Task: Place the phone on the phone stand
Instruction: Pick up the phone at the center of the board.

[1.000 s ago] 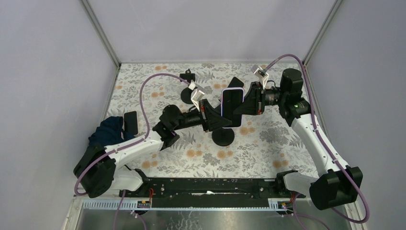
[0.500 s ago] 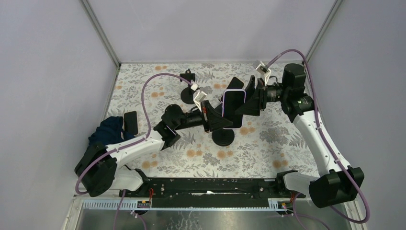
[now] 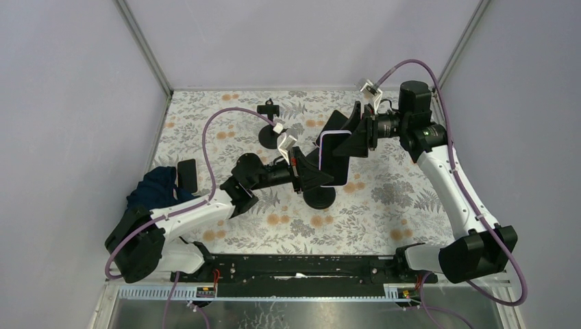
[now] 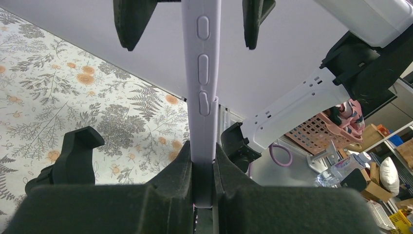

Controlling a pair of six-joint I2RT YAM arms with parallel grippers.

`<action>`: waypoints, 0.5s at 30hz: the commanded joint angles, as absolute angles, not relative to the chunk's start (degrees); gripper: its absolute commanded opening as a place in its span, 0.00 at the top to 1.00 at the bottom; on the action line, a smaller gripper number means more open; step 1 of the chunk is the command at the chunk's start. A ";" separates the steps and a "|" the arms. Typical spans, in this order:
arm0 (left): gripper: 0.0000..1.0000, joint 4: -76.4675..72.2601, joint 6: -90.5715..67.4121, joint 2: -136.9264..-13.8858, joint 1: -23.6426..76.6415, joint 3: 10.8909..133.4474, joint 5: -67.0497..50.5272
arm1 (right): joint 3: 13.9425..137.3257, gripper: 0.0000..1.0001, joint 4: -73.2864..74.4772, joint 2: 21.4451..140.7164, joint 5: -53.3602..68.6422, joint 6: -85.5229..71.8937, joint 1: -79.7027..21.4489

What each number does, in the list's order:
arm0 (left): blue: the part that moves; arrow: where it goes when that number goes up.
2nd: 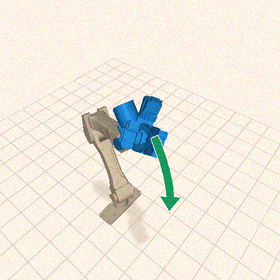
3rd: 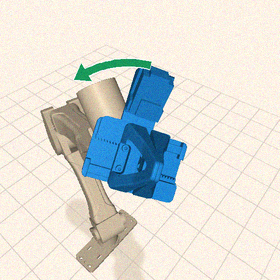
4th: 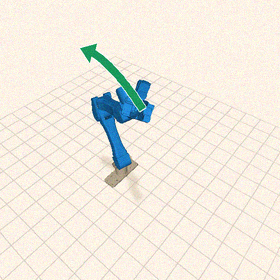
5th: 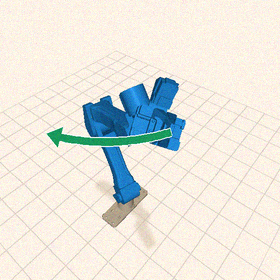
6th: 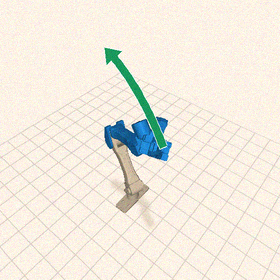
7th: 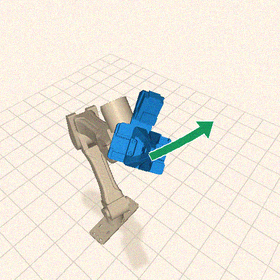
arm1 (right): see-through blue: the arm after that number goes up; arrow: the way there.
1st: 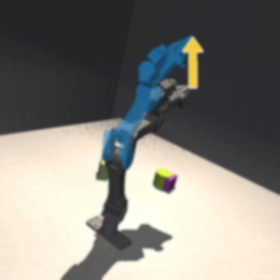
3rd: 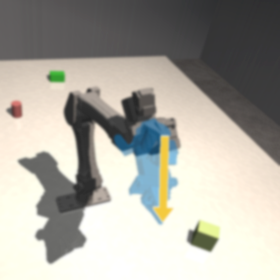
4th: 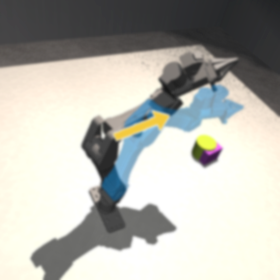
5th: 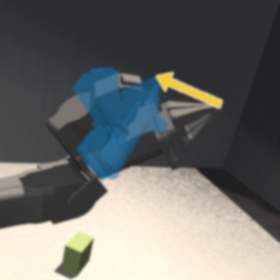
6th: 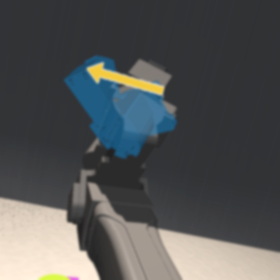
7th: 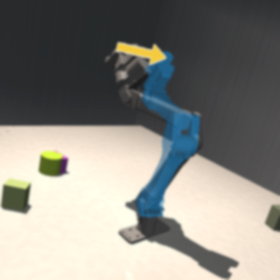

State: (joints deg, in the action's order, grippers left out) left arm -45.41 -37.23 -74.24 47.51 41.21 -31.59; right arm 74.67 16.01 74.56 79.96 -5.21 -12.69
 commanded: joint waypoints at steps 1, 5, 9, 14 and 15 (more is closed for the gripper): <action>1.00 -51.28 -35.70 -73.21 48.09 41.30 -29.50 | 77.39 0.36 18.39 74.45 78.90 -3.09 -14.42; 1.00 -51.28 -35.76 -73.37 48.24 41.31 -29.18 | 78.46 0.45 21.12 74.66 77.72 -1.19 -15.40; 1.00 -51.32 -35.92 -73.73 48.24 41.44 -29.60 | 79.01 0.54 22.89 74.62 76.66 -0.27 -15.51; 1.00 -51.39 -36.13 -73.92 48.21 41.45 -30.05 | 81.08 0.71 26.14 75.05 76.36 3.14 -15.60; 1.00 -51.39 -36.13 -73.84 48.23 41.40 -30.13 | 81.38 0.75 26.73 75.14 76.38 3.63 -15.64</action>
State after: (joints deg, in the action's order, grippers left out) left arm -45.43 -37.12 -74.26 47.66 41.21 -30.63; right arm 78.02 23.79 74.96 76.86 0.64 -15.07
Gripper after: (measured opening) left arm 0.176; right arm 0.307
